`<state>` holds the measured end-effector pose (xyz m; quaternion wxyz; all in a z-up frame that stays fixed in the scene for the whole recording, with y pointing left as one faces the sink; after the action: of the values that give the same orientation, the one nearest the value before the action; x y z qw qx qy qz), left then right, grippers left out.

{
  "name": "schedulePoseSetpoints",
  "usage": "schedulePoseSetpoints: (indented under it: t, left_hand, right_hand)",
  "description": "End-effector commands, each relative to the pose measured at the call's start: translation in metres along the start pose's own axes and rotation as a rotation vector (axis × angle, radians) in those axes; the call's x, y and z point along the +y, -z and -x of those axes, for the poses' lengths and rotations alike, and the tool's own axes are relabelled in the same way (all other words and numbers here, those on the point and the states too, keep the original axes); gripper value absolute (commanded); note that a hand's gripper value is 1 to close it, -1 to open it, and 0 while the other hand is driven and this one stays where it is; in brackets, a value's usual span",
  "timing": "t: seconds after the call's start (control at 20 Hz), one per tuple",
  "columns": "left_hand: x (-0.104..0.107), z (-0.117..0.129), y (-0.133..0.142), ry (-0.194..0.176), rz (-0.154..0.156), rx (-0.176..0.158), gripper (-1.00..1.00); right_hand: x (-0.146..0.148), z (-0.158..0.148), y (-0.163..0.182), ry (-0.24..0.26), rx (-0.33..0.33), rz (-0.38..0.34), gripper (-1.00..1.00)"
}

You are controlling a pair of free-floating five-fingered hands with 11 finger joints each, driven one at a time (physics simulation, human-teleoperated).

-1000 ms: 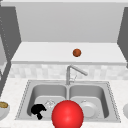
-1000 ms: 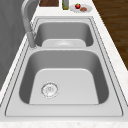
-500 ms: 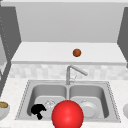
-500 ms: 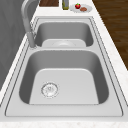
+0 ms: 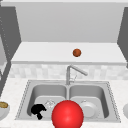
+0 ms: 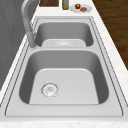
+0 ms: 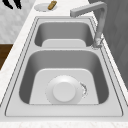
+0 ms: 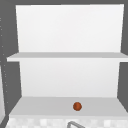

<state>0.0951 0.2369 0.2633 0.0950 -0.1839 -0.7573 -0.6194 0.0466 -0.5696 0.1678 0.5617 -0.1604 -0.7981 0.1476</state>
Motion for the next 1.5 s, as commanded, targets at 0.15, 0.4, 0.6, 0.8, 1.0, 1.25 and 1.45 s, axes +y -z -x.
schedulePoseSetpoints:
  t: [0.15,0.4,0.6,0.8,1.0,1.25,1.45]
  left_hand:
    - [0.0,0.0,0.0,0.0,0.0,0.0,0.0]
    - [0.0,0.0,0.0,0.0,0.0,0.0,0.0]
    - [0.0,0.0,0.0,0.0,0.0,0.0,0.0]
    - [0.0,0.0,0.0,0.0,0.0,0.0,0.0]
    - [0.0,0.0,0.0,0.0,0.0,0.0,0.0]
    - [0.0,0.0,0.0,0.0,0.0,0.0,0.0]
    - [0.0,0.0,0.0,0.0,0.0,0.0,0.0]
  right_hand:
    - [0.033,-0.01,0.013,-0.121,0.06,-0.085,-1.0]
    - [0.056,-0.014,0.021,-0.166,0.092,-0.135,-1.0]
    - [0.071,-0.018,0.027,-0.211,0.12,-0.181,-1.0]
    - [0.08,-0.021,0.032,-0.262,0.149,-0.238,-1.0]
    - [0.089,-0.023,0.04,-0.316,0.168,-0.282,-1.0]
    - [0.098,-0.028,0.048,-0.391,0.195,-0.32,-1.0]
    - [0.104,-0.036,0.053,-0.462,0.212,-0.33,-1.0]
